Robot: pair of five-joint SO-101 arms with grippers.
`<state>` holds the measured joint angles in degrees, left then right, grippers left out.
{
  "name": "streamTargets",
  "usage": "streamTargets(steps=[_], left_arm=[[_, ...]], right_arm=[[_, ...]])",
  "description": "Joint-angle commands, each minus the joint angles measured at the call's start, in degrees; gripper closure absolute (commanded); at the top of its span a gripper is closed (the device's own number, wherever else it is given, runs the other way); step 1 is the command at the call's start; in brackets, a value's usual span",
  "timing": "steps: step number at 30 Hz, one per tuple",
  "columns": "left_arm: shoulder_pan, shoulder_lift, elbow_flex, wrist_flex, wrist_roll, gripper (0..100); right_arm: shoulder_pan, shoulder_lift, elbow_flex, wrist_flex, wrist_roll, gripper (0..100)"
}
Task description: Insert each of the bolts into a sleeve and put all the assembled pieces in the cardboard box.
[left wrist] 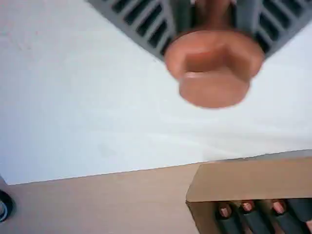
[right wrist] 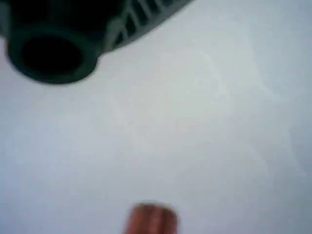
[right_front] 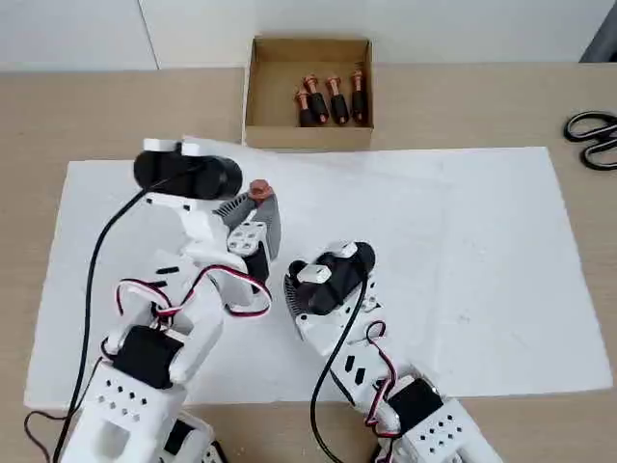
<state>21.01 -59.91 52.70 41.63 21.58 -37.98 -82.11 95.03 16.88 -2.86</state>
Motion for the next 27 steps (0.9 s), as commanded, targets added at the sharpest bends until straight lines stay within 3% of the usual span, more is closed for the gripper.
streamTargets(steps=[1,7,12,27], left_arm=[[2.11,-1.32,1.1,-3.96,-0.53,99],[3.43,-1.41,2.68,-6.33,-1.67,99],[5.71,-1.41,5.05,-9.76,-4.22,99],[5.98,-1.14,8.31,-13.19,-3.87,99]], right_arm=[[-0.4,-0.92,-0.62,-1.71,0.35,99.4],[-0.48,-0.92,-1.23,-1.8,-0.18,99.4],[-0.48,-0.92,-1.32,-1.8,-5.45,99.4],[-0.84,-0.92,-1.93,-1.8,-5.89,99.4]])
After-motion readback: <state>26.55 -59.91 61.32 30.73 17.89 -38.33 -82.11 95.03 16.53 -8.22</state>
